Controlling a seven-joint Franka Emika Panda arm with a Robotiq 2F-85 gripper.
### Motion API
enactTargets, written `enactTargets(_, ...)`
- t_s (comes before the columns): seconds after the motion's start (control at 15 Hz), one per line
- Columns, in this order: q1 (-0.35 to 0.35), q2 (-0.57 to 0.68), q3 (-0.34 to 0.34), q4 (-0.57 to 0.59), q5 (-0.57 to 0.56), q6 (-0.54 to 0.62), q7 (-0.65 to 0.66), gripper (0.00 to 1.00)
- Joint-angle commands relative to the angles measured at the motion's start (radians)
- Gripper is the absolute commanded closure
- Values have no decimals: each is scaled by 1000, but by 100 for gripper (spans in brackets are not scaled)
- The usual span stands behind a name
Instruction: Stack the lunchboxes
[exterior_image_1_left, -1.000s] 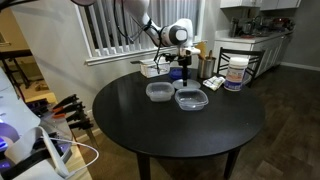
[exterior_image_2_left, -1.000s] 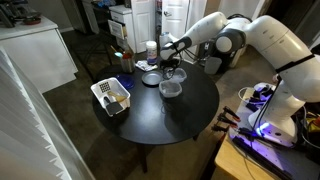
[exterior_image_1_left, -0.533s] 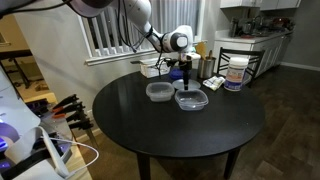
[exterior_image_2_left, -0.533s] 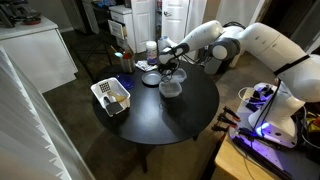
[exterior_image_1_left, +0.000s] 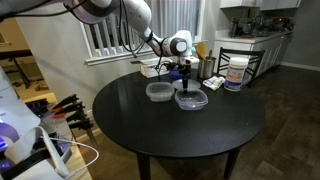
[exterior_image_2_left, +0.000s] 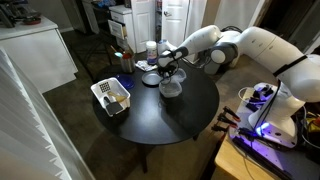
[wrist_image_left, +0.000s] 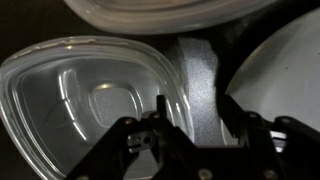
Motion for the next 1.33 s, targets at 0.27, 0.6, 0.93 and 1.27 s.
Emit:
enactTargets(0.27, -24, -17, 1, -26, 3, 18, -15, 98)
enactTargets(0.6, -12, -62, -29, -117, -13, 42, -1, 99)
enactTargets(0.93, 17, -165, -60, -301, -31, 107, -11, 97)
enactTargets(1.27, 82, -297, -90, -487, -55, 155, 3, 97)
